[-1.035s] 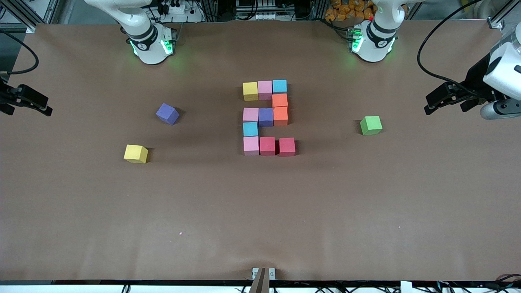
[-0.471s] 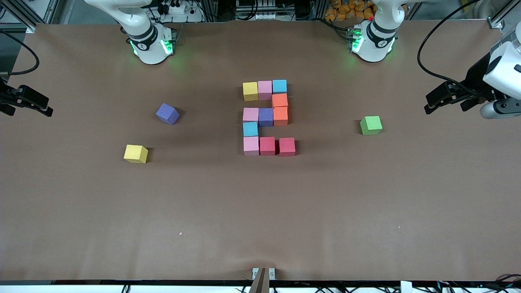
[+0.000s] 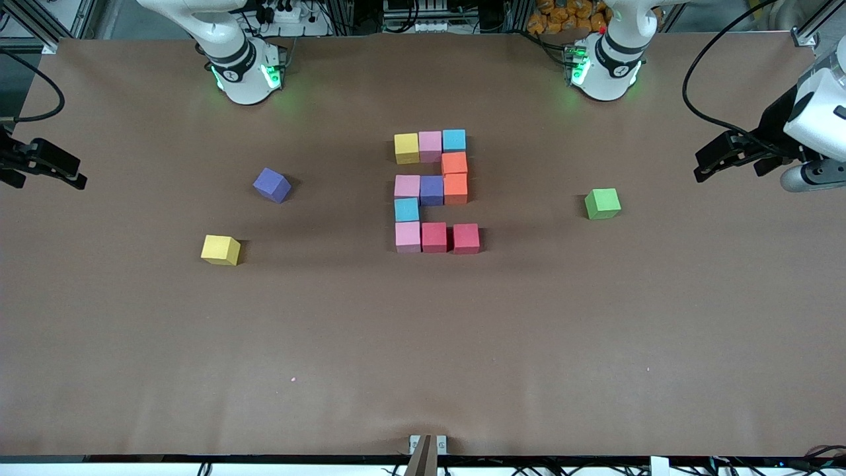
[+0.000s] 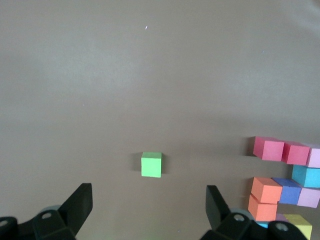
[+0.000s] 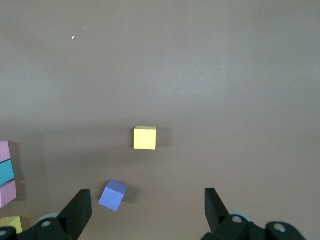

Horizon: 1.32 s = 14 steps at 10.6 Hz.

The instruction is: Form number 2 with 11 blocks

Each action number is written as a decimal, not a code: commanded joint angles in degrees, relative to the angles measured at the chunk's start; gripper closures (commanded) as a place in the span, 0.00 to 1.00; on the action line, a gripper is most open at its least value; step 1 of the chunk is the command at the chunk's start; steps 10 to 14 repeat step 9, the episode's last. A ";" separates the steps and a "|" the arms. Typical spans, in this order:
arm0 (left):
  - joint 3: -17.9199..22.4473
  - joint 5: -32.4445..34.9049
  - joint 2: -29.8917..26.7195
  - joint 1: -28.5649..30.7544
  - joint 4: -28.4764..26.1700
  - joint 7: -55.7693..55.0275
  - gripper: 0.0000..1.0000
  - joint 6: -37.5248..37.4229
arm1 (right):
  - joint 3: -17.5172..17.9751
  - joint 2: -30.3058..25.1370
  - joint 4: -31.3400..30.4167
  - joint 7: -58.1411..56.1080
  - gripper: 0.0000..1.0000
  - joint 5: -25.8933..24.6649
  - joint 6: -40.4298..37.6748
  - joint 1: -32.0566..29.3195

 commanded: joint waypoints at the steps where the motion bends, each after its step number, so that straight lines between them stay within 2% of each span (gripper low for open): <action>1: -0.31 1.29 -0.93 0.19 -0.42 0.80 0.00 -2.07 | 0.09 0.39 -0.05 -0.70 0.00 0.90 0.31 -0.14; 14: -0.31 2.61 -0.76 0.10 -0.33 1.85 0.00 -3.22 | 0.09 0.48 -0.05 -0.70 0.00 0.90 0.31 0.03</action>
